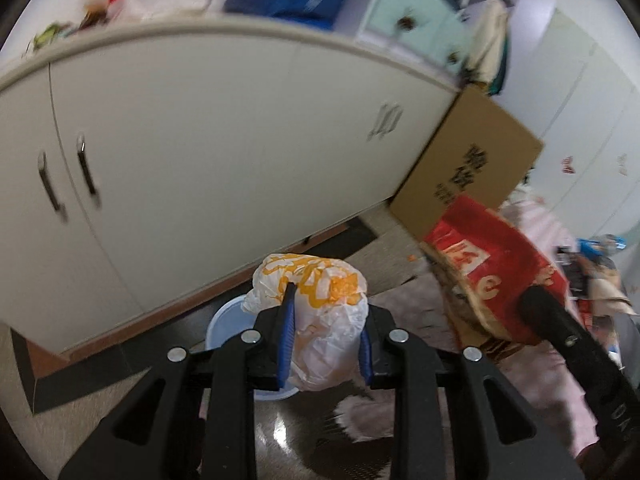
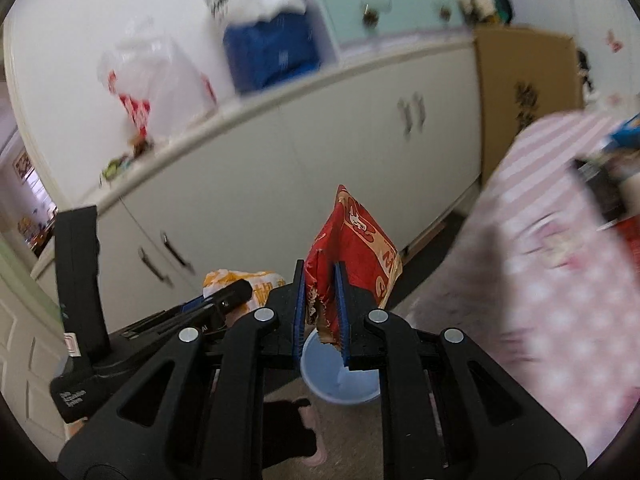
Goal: Collect trash
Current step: 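Carry both items to the blue wastebasket and open both tools to drop them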
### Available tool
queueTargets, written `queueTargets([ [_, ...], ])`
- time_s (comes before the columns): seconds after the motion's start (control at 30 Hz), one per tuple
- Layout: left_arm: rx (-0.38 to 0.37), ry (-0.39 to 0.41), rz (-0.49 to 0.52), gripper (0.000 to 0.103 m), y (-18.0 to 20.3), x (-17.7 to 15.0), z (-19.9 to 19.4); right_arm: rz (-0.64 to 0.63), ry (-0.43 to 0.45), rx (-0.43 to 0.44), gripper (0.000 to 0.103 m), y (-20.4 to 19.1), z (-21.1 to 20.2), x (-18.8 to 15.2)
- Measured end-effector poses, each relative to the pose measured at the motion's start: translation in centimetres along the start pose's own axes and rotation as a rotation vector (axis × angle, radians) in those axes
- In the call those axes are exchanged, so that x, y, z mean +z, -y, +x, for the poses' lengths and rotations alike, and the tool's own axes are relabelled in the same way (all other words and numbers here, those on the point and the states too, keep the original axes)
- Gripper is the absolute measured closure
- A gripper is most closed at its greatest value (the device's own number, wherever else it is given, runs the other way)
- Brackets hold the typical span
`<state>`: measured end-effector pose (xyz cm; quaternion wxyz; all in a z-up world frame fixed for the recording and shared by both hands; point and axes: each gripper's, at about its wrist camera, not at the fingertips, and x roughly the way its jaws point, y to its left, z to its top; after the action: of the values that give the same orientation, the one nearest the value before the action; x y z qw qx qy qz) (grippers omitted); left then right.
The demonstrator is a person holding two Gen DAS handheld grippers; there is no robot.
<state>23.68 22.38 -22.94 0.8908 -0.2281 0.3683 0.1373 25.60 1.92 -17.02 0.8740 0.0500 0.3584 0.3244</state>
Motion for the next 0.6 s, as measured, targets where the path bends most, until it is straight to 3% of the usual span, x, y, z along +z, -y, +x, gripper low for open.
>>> queueTargets([
  [0.1,0.036,-0.042,-0.023,0.077,-2.3,0.2,3.1,0.006,-0.039,0.023,0.085,0.0,3.8,-0.8],
  [0.17,0.045,-0.066,-0.029,0.077,-3.4,-0.1,4.5,0.008,-0.053,0.045,0.075,0.4,6.7,-1.5],
  [0.23,0.054,-0.103,-0.035,0.077,-4.2,-0.3,6.3,0.011,-0.101,0.019,0.042,1.0,9.8,-2.2],
  [0.4,0.063,-0.165,-0.029,0.076,-5.3,-1.4,9.2,0.039,-0.162,-0.023,0.042,1.8,13.1,-3.7],
  [0.6,0.068,-0.218,-0.024,0.076,-5.7,-2.8,11.5,0.046,-0.161,-0.084,0.041,2.1,13.7,-4.5],
])
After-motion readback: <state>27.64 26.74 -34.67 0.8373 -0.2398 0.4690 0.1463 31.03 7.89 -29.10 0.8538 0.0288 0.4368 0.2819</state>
